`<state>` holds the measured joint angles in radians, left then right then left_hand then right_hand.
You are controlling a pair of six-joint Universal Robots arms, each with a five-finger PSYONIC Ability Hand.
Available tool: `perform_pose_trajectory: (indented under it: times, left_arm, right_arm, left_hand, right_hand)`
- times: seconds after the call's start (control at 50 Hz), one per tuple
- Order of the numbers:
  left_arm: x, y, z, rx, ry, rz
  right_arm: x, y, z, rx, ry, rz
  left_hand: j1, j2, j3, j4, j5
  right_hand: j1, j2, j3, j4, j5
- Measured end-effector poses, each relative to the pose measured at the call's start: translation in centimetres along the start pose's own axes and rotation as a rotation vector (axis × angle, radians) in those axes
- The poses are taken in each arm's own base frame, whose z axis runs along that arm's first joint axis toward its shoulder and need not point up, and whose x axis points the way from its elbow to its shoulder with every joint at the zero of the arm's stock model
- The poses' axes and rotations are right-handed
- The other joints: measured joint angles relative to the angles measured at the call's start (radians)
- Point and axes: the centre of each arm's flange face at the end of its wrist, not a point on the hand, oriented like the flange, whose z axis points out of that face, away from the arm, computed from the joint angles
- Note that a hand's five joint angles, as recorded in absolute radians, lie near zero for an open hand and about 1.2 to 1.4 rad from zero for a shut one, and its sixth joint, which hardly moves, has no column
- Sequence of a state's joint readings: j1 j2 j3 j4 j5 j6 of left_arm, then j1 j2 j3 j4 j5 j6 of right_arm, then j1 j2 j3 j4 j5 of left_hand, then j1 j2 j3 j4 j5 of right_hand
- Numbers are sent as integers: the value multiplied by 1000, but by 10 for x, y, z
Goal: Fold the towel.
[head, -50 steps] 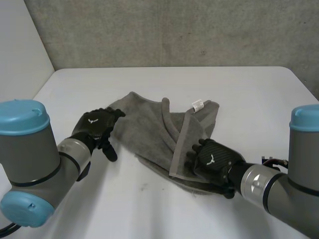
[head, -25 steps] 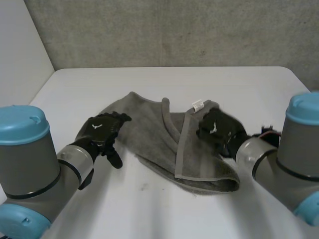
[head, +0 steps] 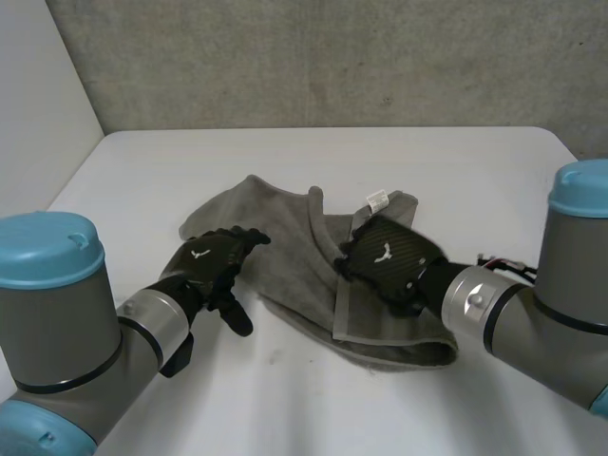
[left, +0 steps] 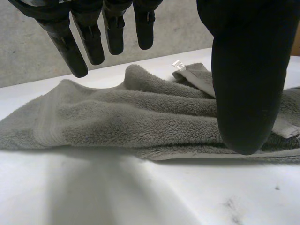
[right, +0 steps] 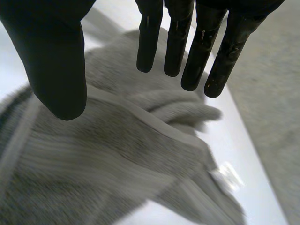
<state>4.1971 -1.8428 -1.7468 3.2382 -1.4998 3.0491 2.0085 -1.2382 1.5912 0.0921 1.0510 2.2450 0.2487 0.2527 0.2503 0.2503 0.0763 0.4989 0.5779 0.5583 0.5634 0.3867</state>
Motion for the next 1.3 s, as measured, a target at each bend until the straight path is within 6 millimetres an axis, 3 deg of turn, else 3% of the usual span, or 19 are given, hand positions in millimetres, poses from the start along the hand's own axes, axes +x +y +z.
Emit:
perform_pose_trajectory:
  times: [0.2,0.32,0.38,0.42,0.56,0.6,0.62,0.66,0.68,0.7,0.82,0.86,0.98,1.18,1.3]
  left_arm:
    - [-4,2,0,-9,-11,-4]
    - [-5,3,-1,-14,-13,-6]
    - [-5,4,0,-14,-13,-6]
    - [-5,3,0,-14,-12,-6]
    - [-4,2,0,-9,-8,-3]
    - [-4,1,0,-5,-6,-2]
    - [-4,1,0,-5,-6,-2]
    - [-3,0,1,2,-4,-1]
    - [-3,0,1,2,-4,-1]
    - [-3,-2,2,8,-1,-1]
    - [-1,-4,5,17,4,-6]
    - [1,-4,8,19,11,-18]
    - [11,-2,18,18,40,-108]
    - [35,0,35,7,112,-263]
    - [53,8,34,-23,161,-297]
  right_arm:
    - [-31,11,29,10,-151,7]
    - [-38,19,42,-9,-166,-59]
    - [-36,21,45,-21,-152,-104]
    - [-32,20,47,-25,-133,-136]
    - [-1,-8,45,40,1,-161]
    - [17,-27,39,94,71,-125]
    - [17,-27,39,94,71,-125]
    - [41,-54,26,178,159,-50]
    - [41,-54,26,178,159,-50]
    - [60,-77,12,251,221,21]
    - [88,-105,-9,336,325,125]
    - [109,-120,-26,368,434,189]
    - [128,-132,-45,361,593,240]
    - [135,-143,-71,351,713,252]
    - [139,-149,-84,362,762,252]
  left_hand:
    - [-2,-8,-5,-5,-7]
    - [-5,-15,-12,-14,-15]
    - [-8,-18,-12,-16,-17]
    - [-8,-18,-14,-16,-17]
    - [-8,-19,-14,-17,-18]
    - [-8,-19,-14,-17,-18]
    - [-8,-19,-14,-17,-18]
    - [-8,-19,-14,-17,-18]
    - [-8,-19,-14,-17,-18]
    - [-8,-19,-14,-17,-18]
    - [-8,-19,-14,-17,-18]
    - [-8,-19,-14,-17,-18]
    - [-15,-28,-23,-25,-25]
    - [-19,-28,-23,-25,-25]
    - [2,-1,0,1,2]
  right_hand:
    - [0,0,0,0,0]
    - [49,58,74,69,67]
    - [148,176,201,195,180]
    - [404,503,509,509,468]
    - [476,592,616,626,582]
    - [476,592,616,626,583]
    - [476,592,616,626,583]
    - [476,592,617,626,585]
    - [476,592,617,626,585]
    - [476,592,625,626,587]
    - [476,592,625,627,587]
    - [476,592,625,629,588]
    - [476,592,625,629,589]
    - [476,592,630,629,589]
    - [476,592,630,629,589]
